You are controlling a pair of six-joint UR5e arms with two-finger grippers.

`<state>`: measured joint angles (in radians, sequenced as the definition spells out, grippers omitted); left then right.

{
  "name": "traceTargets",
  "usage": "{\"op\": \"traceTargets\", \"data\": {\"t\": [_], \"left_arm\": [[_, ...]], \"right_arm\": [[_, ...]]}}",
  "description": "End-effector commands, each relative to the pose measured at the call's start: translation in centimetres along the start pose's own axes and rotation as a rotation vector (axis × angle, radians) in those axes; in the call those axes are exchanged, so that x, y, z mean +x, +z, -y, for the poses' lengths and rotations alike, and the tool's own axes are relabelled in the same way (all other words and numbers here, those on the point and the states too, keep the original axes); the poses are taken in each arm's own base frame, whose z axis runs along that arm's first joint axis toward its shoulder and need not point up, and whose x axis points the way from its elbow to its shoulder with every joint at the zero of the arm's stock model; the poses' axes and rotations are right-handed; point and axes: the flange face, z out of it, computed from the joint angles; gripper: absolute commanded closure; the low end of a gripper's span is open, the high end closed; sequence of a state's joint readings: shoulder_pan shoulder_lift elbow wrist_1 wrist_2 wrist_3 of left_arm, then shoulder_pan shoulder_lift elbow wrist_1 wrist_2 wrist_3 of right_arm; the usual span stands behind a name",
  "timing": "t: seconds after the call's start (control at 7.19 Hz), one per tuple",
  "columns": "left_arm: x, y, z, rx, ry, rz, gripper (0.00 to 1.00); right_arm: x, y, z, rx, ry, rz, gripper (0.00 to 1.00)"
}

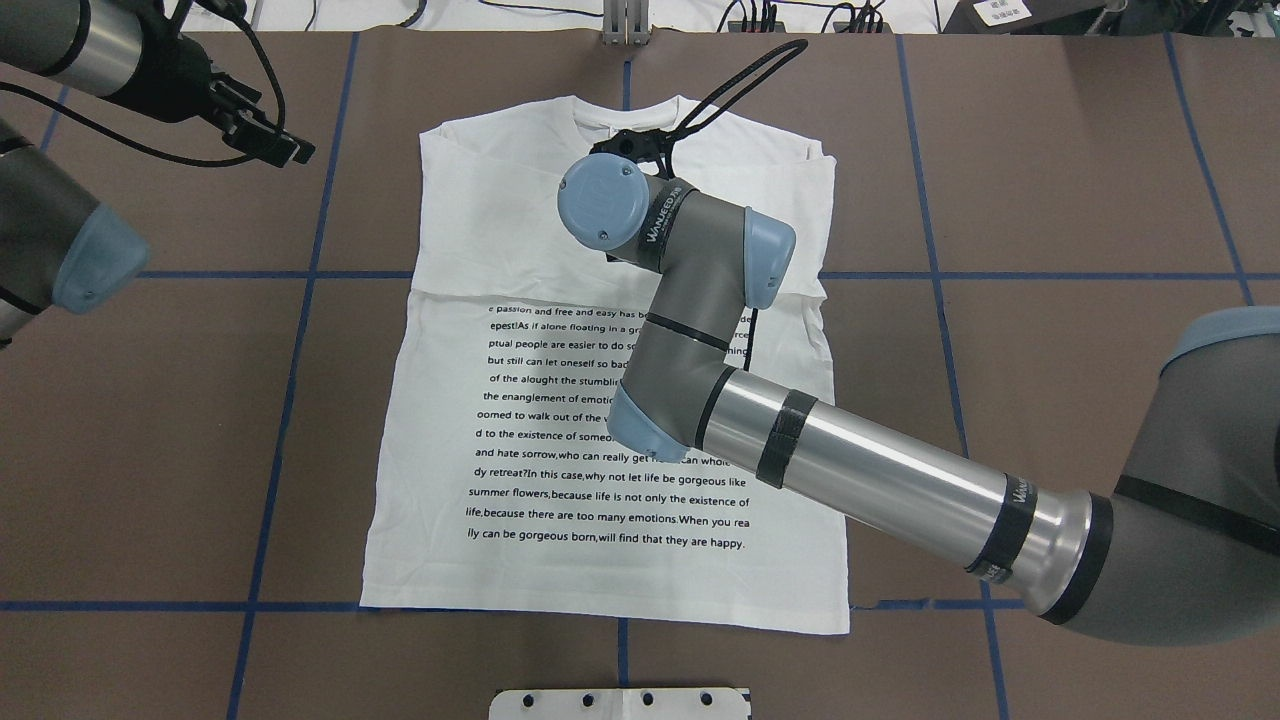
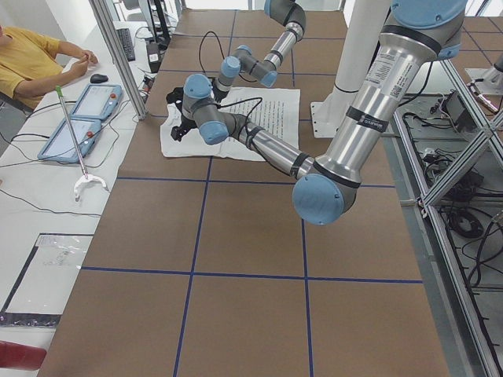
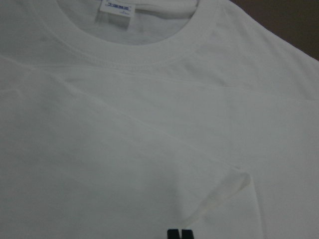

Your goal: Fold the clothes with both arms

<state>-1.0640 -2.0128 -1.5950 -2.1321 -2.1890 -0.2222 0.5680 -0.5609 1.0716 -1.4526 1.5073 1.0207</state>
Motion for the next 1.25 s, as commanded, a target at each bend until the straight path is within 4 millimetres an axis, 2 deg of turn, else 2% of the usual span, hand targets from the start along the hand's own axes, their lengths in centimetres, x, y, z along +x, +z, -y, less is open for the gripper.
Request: {"op": "traceTargets", "data": {"t": [0.0,0.14,0.42,0.56,0.7,0.83,0.97,1.11], "left_arm": [[0.1,0.0,-0.1,0.0,-0.012,-0.001,0.0],[0.0,-0.1,-0.1,0.007,-0.017,0.0,0.0],[0.2,-0.2,-0.3,0.027,-0.031,-0.006,0.0],[0.2,-0.2,-0.3,0.027,-0.032,-0.006,0.0],[0.2,-0.3,-0.3,0.028,-0.031,-0.006,0.0],[0.2,-0.3,-0.3,0.028,-0.031,-0.006,0.0],[0.2,-0.3,-0.3,0.028,-0.031,-0.006,0.0],[0.2,-0.3,-0.3,0.028,-0.031,-0.006,0.0]], "right_arm": [[3.8,-0.5,0.4,-0.001,-0.001,-0.021,1.0],[7.0,0.7,0.0,0.0,-0.014,-0.037,1.0],[10.6,2.2,1.1,0.003,-0.056,-0.069,1.0],[12.4,2.4,0.5,0.008,-0.078,-0.068,1.0],[13.9,2.9,-0.1,0.006,-0.087,-0.075,1.0],[14.2,3.2,-0.3,0.008,-0.09,-0.08,1.0],[14.2,3.2,-0.3,0.008,-0.089,-0.08,0.84],[14.1,3.2,-0.5,0.015,-0.084,-0.074,0.01]]}}
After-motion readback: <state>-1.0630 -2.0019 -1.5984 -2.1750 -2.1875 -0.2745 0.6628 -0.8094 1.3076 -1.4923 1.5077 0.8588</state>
